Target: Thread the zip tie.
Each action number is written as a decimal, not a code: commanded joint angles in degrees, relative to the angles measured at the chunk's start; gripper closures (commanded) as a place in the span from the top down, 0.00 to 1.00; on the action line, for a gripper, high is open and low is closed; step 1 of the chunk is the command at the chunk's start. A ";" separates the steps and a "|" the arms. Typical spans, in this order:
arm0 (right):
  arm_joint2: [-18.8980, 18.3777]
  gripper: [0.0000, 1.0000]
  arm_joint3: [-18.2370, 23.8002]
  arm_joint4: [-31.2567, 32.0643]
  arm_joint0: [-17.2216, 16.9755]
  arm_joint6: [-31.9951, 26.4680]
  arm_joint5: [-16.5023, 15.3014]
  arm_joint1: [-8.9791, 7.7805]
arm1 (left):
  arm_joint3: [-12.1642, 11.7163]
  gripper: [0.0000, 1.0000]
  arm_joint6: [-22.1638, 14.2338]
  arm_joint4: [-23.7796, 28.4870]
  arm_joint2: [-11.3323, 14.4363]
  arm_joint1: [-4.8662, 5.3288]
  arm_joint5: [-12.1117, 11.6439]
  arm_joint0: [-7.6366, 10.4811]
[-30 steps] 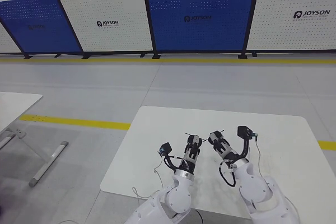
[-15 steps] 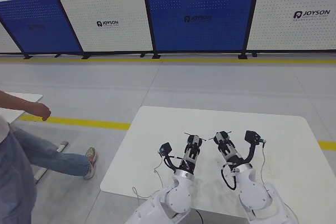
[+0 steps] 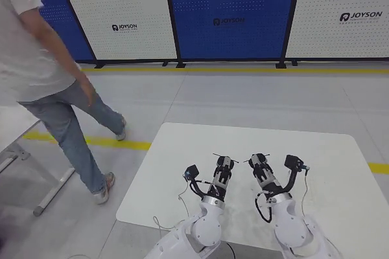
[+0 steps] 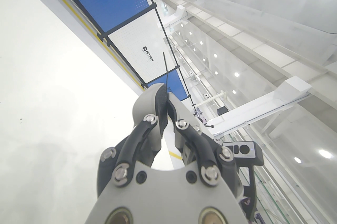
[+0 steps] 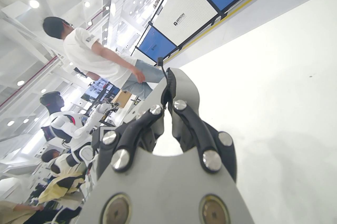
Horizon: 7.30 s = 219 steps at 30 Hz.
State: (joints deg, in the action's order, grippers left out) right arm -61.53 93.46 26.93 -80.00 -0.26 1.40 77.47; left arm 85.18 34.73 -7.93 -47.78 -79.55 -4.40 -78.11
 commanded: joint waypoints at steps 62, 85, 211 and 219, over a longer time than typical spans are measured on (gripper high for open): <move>0.49 0.00 -2.95 1.53 1.11 -0.63 -1.82 1.71 | 0.00 0.00 0.00 0.00 0.00 0.00 0.00 0.00; 2.24 0.00 -9.56 -3.01 3.94 -0.70 -6.61 3.03 | 0.00 0.00 0.00 0.00 0.00 0.00 0.00 0.00; -0.78 0.00 -3.23 3.80 -0.51 -1.95 -6.71 3.00 | -0.90 0.00 -8.25 -8.64 -6.48 -4.65 2.93 -2.23; -0.66 0.00 -3.66 3.77 -0.14 -1.76 -6.56 3.13 | -0.89 0.00 -8.20 -8.34 -6.92 -4.87 2.48 -2.32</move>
State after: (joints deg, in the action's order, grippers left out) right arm -62.18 89.82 30.66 -80.15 -2.08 -5.21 80.59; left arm 84.26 26.43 -16.38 -54.62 -84.39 -1.92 -80.40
